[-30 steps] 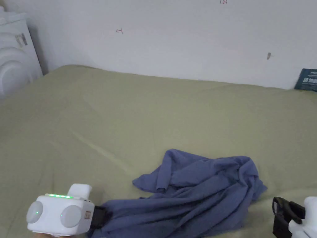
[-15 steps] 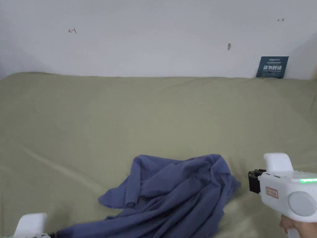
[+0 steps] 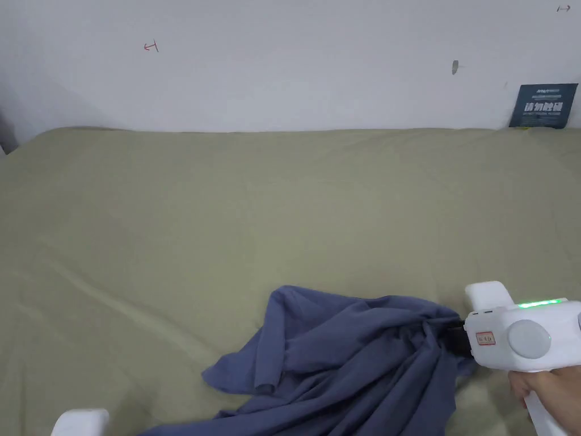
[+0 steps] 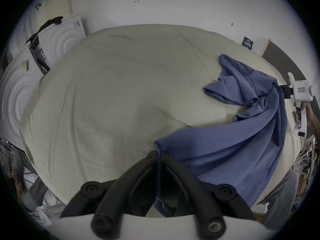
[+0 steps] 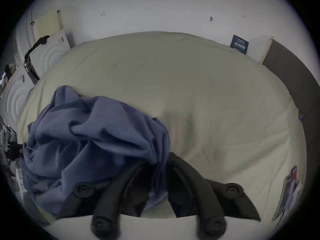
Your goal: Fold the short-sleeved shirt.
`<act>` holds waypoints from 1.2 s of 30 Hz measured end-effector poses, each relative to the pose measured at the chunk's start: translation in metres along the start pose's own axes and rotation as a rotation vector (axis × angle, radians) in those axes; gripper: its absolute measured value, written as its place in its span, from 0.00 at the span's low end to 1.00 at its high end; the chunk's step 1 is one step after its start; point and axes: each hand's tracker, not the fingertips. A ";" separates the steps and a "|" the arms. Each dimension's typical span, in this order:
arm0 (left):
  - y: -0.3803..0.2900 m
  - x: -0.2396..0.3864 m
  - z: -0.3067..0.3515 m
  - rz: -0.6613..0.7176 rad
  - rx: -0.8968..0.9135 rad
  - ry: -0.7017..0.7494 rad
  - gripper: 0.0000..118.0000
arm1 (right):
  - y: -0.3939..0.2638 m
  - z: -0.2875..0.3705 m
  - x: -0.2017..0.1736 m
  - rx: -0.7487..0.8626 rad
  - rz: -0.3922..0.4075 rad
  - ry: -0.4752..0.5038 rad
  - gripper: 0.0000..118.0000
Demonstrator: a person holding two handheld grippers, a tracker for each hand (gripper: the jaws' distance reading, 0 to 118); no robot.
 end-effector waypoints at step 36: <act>0.256 0.013 0.262 0.054 0.556 0.084 0.01 | 0.105 0.347 0.067 0.514 0.023 -0.136 0.13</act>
